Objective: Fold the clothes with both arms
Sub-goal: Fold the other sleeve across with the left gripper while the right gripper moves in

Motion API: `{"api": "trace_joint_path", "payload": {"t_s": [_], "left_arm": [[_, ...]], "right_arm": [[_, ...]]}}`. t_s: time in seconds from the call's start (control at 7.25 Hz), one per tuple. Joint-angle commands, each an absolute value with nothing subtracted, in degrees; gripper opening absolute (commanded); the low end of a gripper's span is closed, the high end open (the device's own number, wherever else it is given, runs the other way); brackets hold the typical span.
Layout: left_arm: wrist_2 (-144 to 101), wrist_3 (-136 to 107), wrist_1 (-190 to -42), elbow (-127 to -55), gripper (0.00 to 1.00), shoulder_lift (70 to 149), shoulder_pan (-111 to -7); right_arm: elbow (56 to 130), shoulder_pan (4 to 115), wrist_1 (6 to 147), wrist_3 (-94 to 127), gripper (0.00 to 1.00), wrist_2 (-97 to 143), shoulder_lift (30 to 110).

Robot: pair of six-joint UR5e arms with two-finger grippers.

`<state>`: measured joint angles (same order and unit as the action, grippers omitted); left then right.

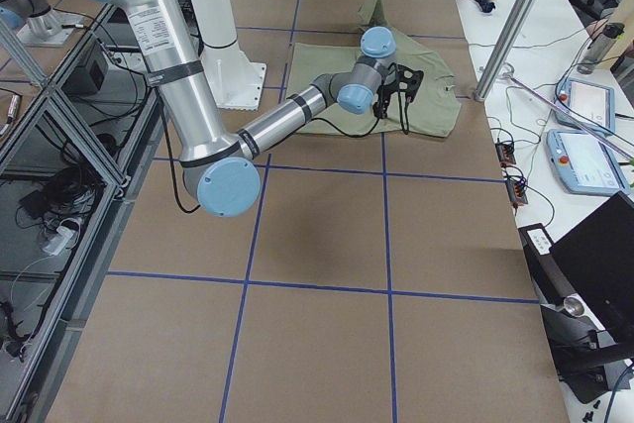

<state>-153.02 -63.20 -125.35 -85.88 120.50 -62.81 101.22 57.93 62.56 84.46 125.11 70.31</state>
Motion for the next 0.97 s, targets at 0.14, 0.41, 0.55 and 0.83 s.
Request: {"api": "trace_joint_path", "payload": {"t_s": [0.14, 0.41, 0.55, 0.83], "left_arm": [[-127.39, -83.51, -129.25, -79.42, 0.0, 140.99, -48.66], [-112.74, -93.14, -140.49, -60.11, 0.0, 154.9, -39.68], [-105.19, -93.34, -142.54, -58.2, 0.0, 155.47, -35.29], [-102.4, -94.04, -147.46, -50.49, 0.55, 157.84, -34.01]], "right_arm": [[102.13, 60.81, 62.49, 81.06, 0.99, 125.16, 74.69], [103.44, 62.74, 62.31, 77.09, 0.99, 125.07, 78.82], [103.53, 63.1, 62.4, 76.99, 1.0, 124.81, 79.36], [103.19, 63.19, 62.49, 76.9, 0.99, 124.19, 79.89]]}}
